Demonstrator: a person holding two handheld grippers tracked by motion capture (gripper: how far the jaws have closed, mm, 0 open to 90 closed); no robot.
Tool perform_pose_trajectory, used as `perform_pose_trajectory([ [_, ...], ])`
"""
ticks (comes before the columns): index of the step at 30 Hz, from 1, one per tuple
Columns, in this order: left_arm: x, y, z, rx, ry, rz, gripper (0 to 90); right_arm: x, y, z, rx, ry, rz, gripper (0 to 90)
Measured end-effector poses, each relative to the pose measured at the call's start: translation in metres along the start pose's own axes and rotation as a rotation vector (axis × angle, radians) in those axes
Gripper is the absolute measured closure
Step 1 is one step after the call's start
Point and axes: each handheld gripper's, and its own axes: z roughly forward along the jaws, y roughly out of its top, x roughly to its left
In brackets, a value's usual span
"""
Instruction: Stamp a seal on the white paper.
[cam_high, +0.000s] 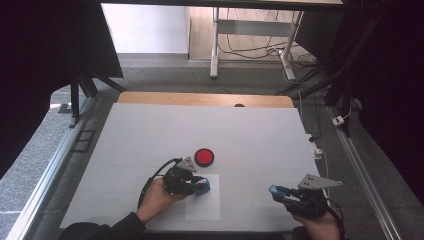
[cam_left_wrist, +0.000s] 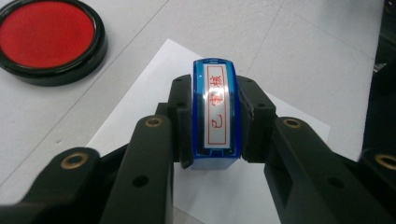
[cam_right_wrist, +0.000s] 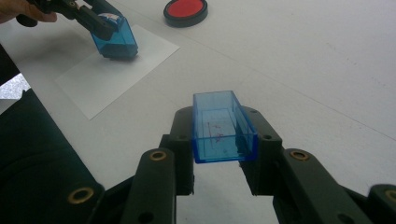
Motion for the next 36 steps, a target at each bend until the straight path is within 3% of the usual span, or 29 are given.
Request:
perform_pose_trajectory([
  [10,0.001,0.005,-0.016,-0.057,-0.025,0.001,70.3,0.0,0.0,0.0,-0.003,0.002,-0.001,67.7],
  [19,-0.001,0.01,-0.038,-0.124,-0.055,0.043,70.3,0.0,0.0,0.0,-0.001,0.001,-0.002,67.7],
  [27,0.004,0.01,-0.058,-0.191,-0.092,0.015,70.3,0.0,0.0,0.0,-0.001,0.001,-0.002,67.8],
  [36,0.002,0.011,-0.075,-0.242,-0.113,0.045,70.3,0.0,0.0,0.0,0.0,-0.002,-0.002,67.8],
])
